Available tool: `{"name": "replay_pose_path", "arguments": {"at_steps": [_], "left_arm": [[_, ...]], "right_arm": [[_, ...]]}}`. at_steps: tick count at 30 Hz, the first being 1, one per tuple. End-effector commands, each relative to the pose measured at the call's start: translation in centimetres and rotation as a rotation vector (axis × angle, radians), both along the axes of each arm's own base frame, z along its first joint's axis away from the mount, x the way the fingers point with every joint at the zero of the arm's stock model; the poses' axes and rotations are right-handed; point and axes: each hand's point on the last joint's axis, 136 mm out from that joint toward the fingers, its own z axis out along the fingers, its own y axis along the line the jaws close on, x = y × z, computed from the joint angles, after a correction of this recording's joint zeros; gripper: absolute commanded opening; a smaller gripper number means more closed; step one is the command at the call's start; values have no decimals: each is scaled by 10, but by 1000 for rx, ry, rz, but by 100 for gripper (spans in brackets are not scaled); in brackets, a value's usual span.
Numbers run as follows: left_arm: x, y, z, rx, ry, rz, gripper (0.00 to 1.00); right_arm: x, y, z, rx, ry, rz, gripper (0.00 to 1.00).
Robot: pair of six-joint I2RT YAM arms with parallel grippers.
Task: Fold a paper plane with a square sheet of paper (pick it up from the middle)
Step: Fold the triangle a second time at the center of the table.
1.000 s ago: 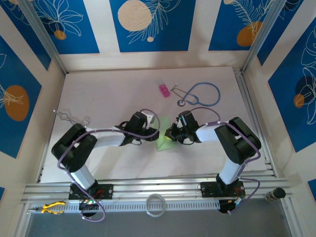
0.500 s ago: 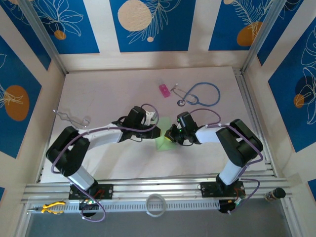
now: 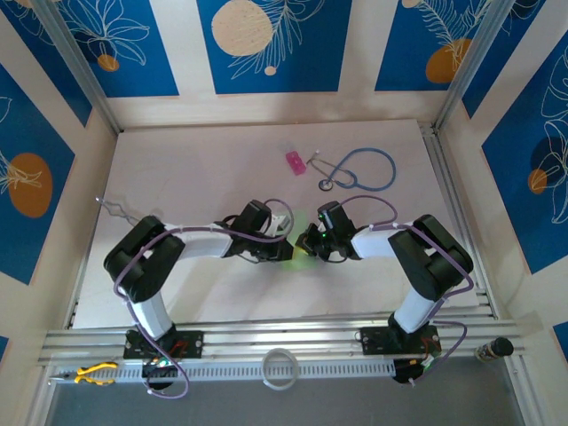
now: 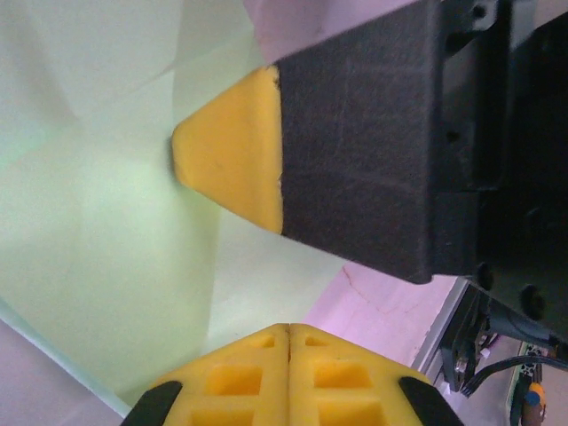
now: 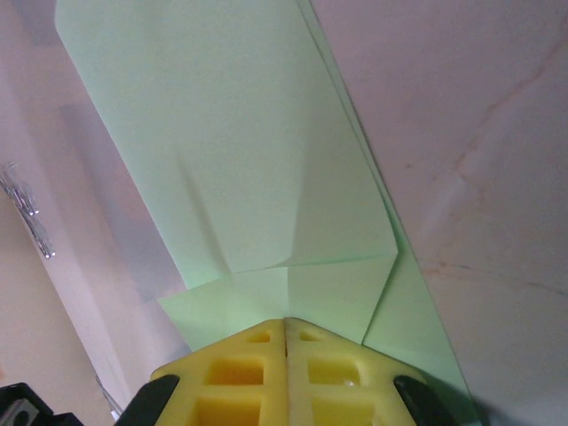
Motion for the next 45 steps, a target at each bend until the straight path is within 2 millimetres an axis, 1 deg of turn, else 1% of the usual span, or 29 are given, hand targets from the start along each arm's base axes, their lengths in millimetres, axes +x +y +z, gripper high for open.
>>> {"name": "replay_pose_path", "arguments": {"at_steps": [1, 10, 18, 28, 34, 40, 45], "left_arm": [[-4, -6, 0, -2, 16, -30, 0], [-3, -8, -4, 6, 26, -31, 0], [-8, -3, -18, 50, 46, -44, 1], [-16, 11, -33, 129, 48, -55, 1], [-21, 19, -36, 164, 40, -61, 2], [-28, 27, -40, 168, 56, -47, 2], [-39, 32, -41, 144, 87, -23, 3]], "right_arm": [[-24, -19, -27, -97, 110, -20, 0], [-25, -20, -28, -102, 115, -20, 0], [-26, -21, -29, -109, 120, -18, 0], [-27, -24, -32, -122, 127, -22, 0], [-29, -26, -35, -130, 135, -22, 0], [-30, -27, -39, -135, 147, -20, 0], [-31, -27, -40, -136, 150, -16, 0]]}}
